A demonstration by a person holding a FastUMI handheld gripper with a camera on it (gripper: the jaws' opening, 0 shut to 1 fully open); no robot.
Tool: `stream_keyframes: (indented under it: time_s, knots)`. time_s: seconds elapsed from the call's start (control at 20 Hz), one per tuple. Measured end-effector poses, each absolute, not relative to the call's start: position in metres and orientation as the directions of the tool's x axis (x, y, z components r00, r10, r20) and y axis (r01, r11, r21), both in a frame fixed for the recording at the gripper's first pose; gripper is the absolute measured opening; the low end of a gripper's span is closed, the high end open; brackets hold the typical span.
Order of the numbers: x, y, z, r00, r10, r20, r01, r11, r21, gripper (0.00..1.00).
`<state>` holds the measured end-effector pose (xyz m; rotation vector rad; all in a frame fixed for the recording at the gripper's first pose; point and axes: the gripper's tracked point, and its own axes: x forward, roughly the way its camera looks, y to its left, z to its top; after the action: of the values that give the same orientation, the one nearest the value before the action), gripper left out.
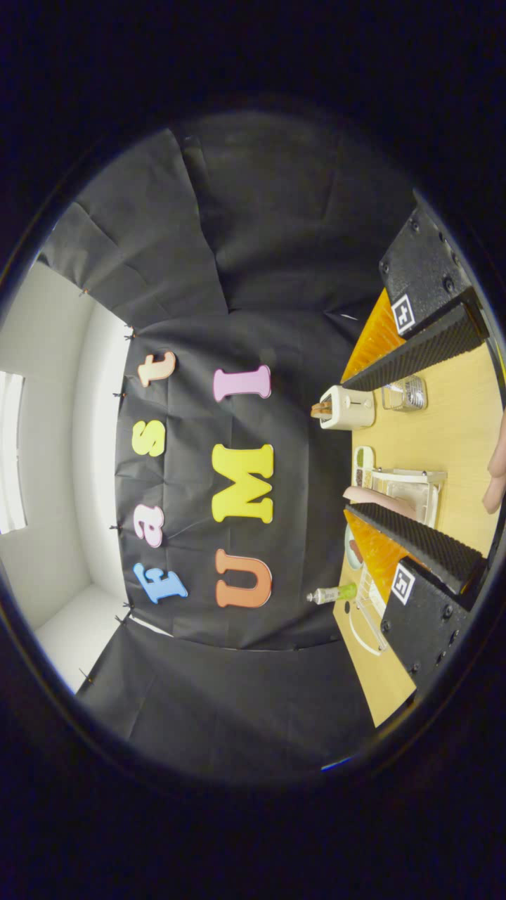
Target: Take the plate from the dish rack, then take the spoon from the basket and place it into the plate.
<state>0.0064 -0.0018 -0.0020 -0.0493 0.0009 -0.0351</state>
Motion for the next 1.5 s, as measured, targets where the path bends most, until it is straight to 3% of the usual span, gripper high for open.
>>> stream_keyframes:
  time_s: [0.3, 0.6, 1.05, 1.25, 1.5]
  knots:
    - [0.047, 0.012, -0.009, 0.997, -0.029, -0.077, 0.023, 0.997, -0.079, 1.00]
    - [0.131, 0.053, -0.029, 0.947, 0.002, -0.320, -0.044, 0.991, -0.124, 1.00]
    - [0.247, 0.074, -0.075, 0.689, -0.095, -0.719, -0.016, 0.989, -0.146, 0.97]
    - [0.271, 0.070, -0.085, 0.562, -0.157, -0.812, 0.034, 0.985, -0.167, 0.80]
    - [0.275, 0.066, -0.100, 0.442, -0.197, -0.875, 0.009, 0.977, -0.215, 0.58]
